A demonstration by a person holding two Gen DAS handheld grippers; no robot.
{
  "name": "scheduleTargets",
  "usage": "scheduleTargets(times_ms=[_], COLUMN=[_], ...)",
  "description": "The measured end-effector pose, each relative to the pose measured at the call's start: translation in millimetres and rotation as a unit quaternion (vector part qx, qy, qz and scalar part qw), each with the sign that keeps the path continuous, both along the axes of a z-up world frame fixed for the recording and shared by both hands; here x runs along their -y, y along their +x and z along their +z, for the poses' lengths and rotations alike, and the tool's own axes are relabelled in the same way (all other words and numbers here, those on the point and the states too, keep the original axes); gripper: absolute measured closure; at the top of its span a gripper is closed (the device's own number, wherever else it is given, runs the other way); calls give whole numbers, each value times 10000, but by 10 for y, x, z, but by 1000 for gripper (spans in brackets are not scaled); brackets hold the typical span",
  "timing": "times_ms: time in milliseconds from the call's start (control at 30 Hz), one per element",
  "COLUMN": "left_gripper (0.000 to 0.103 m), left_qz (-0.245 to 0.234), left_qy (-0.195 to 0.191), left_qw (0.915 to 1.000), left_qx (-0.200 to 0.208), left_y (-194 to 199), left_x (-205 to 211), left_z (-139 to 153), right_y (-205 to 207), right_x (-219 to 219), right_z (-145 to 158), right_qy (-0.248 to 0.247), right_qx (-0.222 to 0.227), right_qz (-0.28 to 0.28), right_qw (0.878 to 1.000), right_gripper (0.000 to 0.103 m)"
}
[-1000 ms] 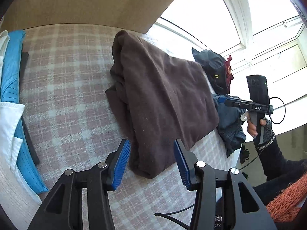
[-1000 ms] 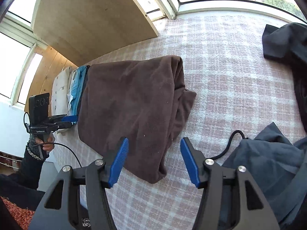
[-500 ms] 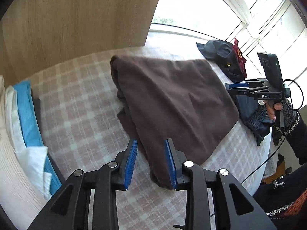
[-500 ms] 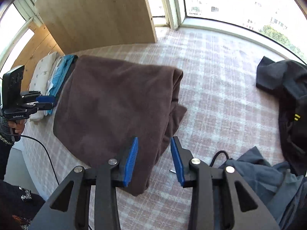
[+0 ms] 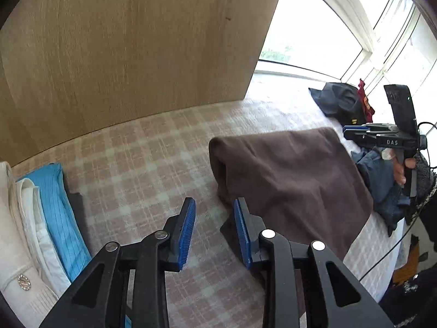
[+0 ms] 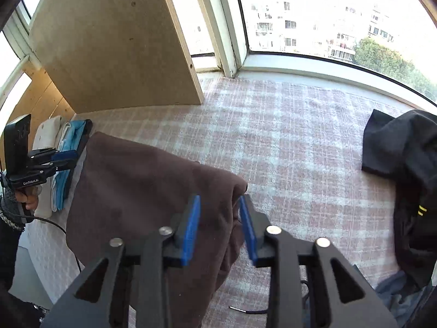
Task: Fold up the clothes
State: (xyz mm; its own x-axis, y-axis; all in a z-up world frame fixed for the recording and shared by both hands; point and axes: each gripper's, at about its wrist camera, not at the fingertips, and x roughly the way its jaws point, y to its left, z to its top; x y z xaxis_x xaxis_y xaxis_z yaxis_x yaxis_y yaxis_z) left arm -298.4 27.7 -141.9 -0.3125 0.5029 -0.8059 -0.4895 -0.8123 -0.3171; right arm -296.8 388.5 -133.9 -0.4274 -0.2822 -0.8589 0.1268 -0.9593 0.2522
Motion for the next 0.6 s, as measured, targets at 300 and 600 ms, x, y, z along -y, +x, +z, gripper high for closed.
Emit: scheduleTargets(times_ms=[300, 600], left_gripper=[79, 50], left_qz=[-73, -48], left_qy=[237, 338], left_qw=[9984, 9971], left_qx=[518, 685], left_y=[-483, -585], left_x=[-317, -96], left_z=[-338, -139], right_y=[-337, -152], right_x=[-63, -365], right_z=[-439, -355], right_qy=[-69, -407], right_qx=[507, 581], right_qz=[-5, -253], right_qw=[9987, 9972], right_gripper=[73, 48])
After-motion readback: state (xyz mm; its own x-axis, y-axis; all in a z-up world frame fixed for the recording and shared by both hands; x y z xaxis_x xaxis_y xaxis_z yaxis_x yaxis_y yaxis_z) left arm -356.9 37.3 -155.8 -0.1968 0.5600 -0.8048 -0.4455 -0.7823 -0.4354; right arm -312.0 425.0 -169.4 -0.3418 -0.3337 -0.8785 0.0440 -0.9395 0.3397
